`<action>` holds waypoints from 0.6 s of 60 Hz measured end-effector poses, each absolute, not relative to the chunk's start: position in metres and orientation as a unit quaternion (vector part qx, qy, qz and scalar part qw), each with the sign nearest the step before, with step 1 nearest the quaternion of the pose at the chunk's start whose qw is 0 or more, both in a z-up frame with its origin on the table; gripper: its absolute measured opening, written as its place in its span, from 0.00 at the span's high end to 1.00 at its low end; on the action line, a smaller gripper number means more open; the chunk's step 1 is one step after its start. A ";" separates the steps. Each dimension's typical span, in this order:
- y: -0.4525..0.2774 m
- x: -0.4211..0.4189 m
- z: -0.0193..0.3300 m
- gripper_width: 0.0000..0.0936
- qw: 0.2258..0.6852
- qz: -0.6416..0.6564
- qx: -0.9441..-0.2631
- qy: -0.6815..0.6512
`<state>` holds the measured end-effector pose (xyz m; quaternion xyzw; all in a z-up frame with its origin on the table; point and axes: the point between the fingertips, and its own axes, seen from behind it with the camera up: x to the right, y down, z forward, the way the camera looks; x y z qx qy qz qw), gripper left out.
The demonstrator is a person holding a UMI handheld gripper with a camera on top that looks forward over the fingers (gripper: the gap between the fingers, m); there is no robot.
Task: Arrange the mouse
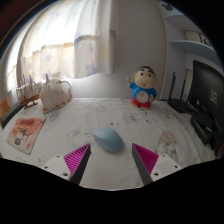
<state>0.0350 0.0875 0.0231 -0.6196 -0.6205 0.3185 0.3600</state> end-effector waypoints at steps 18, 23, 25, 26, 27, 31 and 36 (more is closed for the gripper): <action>0.103 -0.037 -0.010 0.09 0.338 0.311 -0.617 -0.639; 0.109 -0.049 -0.014 0.09 0.334 0.307 -0.626 -0.634; 0.109 -0.052 -0.015 0.09 0.330 0.308 -0.630 -0.632; 0.110 -0.054 -0.015 0.10 0.328 0.309 -0.632 -0.631; 0.110 -0.055 -0.015 0.10 0.327 0.309 -0.634 -0.629; 0.110 -0.059 -0.016 0.16 0.326 0.308 -0.638 -0.626; 0.104 -0.060 -0.016 0.33 0.322 0.309 -0.633 -0.633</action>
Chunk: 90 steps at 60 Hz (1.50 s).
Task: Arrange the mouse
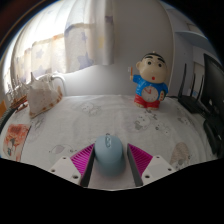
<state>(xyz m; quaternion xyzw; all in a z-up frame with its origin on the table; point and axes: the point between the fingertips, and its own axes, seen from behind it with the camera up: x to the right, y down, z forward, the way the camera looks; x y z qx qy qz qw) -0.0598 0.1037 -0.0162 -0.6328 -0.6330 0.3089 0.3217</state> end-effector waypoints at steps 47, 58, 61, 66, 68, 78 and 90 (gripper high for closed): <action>-0.209 -0.021 0.111 0.56 0.290 0.362 -0.617 -0.635; -0.304 -0.002 0.049 0.56 0.270 0.348 -0.610 -0.659; -0.314 0.002 0.032 0.56 0.270 0.337 -0.613 -0.661; -0.315 0.009 0.009 0.56 0.279 0.309 -0.615 -0.670; -0.316 0.012 0.003 0.55 0.281 0.301 -0.616 -0.672; -0.314 0.022 -0.005 0.19 0.261 0.289 -0.623 -0.679; -0.291 0.074 0.059 0.09 0.244 0.257 -0.653 -0.669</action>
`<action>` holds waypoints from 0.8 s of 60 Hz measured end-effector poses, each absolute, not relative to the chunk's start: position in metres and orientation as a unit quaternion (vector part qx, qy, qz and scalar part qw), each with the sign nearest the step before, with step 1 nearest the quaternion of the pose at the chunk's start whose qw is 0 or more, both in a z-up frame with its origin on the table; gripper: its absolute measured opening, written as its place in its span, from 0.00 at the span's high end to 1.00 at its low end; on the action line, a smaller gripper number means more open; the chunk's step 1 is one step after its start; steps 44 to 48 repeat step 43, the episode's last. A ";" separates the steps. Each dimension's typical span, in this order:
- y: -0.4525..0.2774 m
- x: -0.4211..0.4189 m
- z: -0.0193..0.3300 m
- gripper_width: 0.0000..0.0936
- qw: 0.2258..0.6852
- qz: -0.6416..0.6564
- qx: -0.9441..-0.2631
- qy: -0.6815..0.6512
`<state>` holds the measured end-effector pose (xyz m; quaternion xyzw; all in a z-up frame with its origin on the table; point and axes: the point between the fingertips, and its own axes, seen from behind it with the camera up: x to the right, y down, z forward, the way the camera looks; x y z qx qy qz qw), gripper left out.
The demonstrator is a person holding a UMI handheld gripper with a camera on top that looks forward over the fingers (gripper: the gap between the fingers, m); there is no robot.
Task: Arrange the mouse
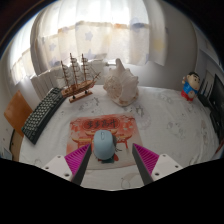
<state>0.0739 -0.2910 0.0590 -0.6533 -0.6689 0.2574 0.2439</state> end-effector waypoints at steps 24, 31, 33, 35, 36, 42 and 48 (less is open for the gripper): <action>-0.255 0.220 0.173 0.10 0.244 0.233 -0.637 -0.693; -0.240 0.219 0.174 0.09 0.261 0.225 -0.640 -0.687; -0.238 0.220 0.174 0.09 0.262 0.223 -0.638 -0.689; -0.236 0.221 0.174 0.09 0.262 0.225 -0.639 -0.687; -0.236 0.221 0.174 0.09 0.263 0.226 -0.639 -0.687; -0.235 0.219 0.183 0.09 0.269 0.248 -0.635 -0.680; -0.233 0.218 0.184 0.09 0.272 0.249 -0.634 -0.680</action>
